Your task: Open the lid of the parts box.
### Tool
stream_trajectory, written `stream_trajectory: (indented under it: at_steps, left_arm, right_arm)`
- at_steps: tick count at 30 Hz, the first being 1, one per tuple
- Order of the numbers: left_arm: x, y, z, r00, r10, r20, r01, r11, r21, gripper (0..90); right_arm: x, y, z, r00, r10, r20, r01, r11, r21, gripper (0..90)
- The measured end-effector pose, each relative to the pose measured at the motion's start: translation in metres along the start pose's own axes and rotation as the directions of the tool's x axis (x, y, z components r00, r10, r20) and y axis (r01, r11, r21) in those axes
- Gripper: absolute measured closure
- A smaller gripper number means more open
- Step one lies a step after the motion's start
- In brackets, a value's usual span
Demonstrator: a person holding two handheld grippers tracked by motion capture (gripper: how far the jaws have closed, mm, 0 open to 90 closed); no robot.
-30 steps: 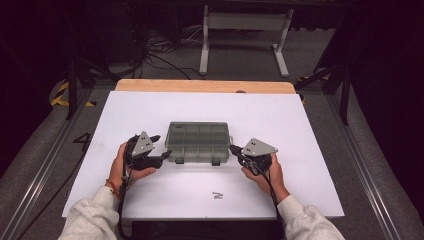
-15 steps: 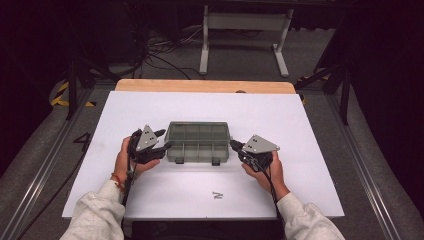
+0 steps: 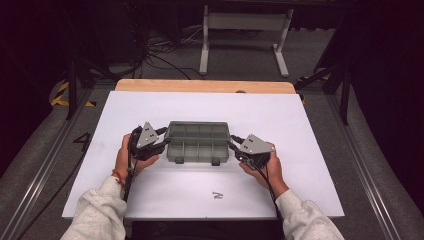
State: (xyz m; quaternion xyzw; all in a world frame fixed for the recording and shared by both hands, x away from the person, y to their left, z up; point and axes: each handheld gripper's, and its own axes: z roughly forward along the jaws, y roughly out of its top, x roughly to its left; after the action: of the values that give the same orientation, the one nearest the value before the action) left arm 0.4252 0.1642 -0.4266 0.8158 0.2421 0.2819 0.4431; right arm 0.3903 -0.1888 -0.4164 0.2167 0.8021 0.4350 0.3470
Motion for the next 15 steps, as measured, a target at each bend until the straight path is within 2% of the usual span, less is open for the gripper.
stream_trajectory:
  at_steps: [2, 12, 15]
  left_arm:
    - [0.002, 0.001, 0.000, 1.0000, -0.009, 0.001, 0.009, 0.9999, -0.009, 63.9]
    - [0.004, 0.006, 0.000, 1.0000, 0.004, -0.008, -0.004, 0.9998, -0.020, 65.0]
    - [0.007, 0.009, 0.000, 0.9999, 0.011, -0.005, -0.011, 0.9995, -0.029, 65.6]
  right_arm:
    - [-0.001, 0.001, 0.000, 1.0000, 0.001, 0.002, -0.001, 1.000, -0.006, 79.4]
    - [-0.008, 0.009, -0.001, 1.0000, 0.003, 0.004, -0.003, 1.000, -0.018, 78.9]
    - [-0.011, 0.011, -0.001, 0.9997, 0.024, 0.000, -0.024, 0.999, -0.025, 78.8]
